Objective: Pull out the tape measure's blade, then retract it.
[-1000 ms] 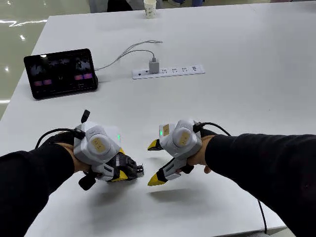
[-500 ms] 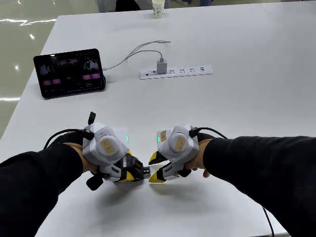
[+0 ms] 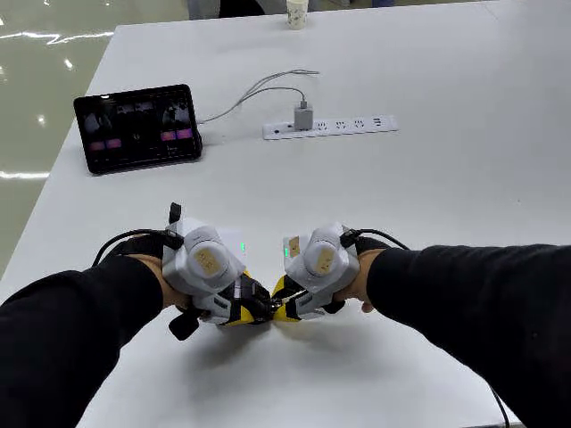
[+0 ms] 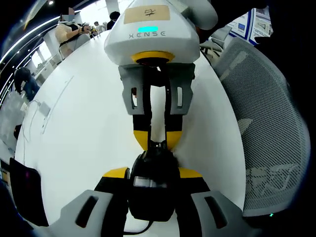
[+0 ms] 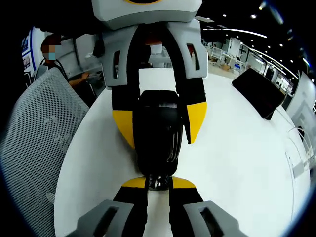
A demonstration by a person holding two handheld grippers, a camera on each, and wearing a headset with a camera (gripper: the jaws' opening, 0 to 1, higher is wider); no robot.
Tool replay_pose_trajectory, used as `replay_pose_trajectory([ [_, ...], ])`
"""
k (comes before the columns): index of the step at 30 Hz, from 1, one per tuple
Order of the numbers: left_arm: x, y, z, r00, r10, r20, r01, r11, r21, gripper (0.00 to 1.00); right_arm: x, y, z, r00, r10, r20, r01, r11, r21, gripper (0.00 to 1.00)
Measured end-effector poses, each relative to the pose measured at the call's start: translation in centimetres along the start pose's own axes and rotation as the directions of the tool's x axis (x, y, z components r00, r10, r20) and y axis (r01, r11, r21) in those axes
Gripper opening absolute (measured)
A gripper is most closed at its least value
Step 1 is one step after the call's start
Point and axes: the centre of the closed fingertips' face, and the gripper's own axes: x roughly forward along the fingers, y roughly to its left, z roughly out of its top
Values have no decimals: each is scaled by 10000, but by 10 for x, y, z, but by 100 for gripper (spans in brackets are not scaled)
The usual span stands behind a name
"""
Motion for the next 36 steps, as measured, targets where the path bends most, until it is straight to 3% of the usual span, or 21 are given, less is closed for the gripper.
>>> replay_pose_trajectory([
  [2,0,0,0,10000,-6,-7,6,10000,28,30,0,-1,0,10000,3,13,-3,9994,341,12],
  [17,-1,0,-1,9999,140,-12,-140,9999,-18,30,-2,0,-3,9995,84,304,-101,9983,572,10],
  [36,-1,1,0,9999,94,83,-92,9996,-279,30,-9,1,-12,9999,10,132,-15,9990,436,10],
])
